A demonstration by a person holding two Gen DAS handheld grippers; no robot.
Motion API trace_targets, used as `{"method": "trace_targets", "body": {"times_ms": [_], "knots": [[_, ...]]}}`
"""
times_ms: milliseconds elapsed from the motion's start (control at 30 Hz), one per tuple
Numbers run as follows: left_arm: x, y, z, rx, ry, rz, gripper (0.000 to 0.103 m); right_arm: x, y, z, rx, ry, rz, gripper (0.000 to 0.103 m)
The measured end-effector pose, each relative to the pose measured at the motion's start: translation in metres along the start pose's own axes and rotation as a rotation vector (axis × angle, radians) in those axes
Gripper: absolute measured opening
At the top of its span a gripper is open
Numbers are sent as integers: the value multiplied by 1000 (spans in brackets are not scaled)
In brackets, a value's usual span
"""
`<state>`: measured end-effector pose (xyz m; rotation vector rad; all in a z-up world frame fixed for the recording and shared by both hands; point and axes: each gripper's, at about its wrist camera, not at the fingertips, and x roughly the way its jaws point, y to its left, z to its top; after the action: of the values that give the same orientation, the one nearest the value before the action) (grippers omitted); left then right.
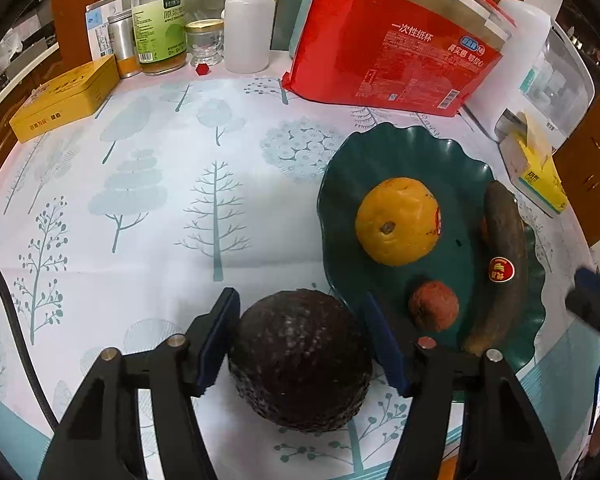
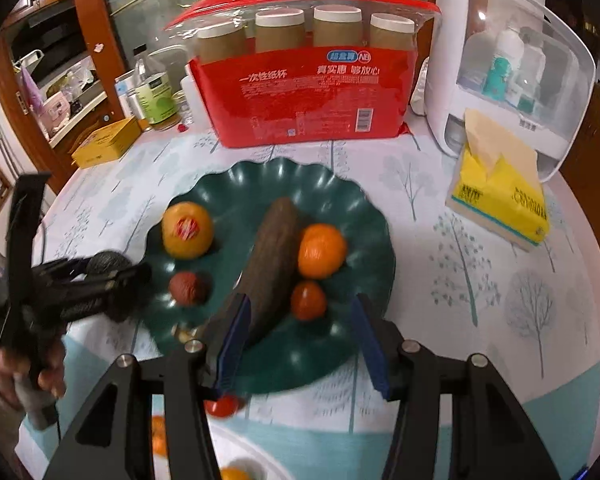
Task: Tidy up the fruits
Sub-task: 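Lower the banana onto the green plate with the right tool and release, then carry the avocado onto the green plate with the left tool and open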
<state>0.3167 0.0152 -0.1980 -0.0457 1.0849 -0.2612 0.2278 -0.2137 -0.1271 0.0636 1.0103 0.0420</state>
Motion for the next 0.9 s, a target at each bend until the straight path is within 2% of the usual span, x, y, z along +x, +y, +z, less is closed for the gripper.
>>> {"method": "trace_targets", "body": {"times_ms": [333,567,667,733,800,900], "knots": [[-11,0,-9,-25,-37,8,58,-16,11,-43,-12,36,48,53],[-40,-6,-27,-22,-61,14,55,-21,14,-58,11,63,85,53],[-63,-10,-41,-9,-83,9,39,-26,15,-66,15,68,96,53],[-79,-15,-48,6,-104,-1,3,-30,15,-71,12,71,99,53],[-89,-19,-53,8,-92,-7,4,-32,16,-75,5,74,102,53],[-86,-19,-58,15,-76,36,12,-33,15,-81,1,85,102,53]]}}
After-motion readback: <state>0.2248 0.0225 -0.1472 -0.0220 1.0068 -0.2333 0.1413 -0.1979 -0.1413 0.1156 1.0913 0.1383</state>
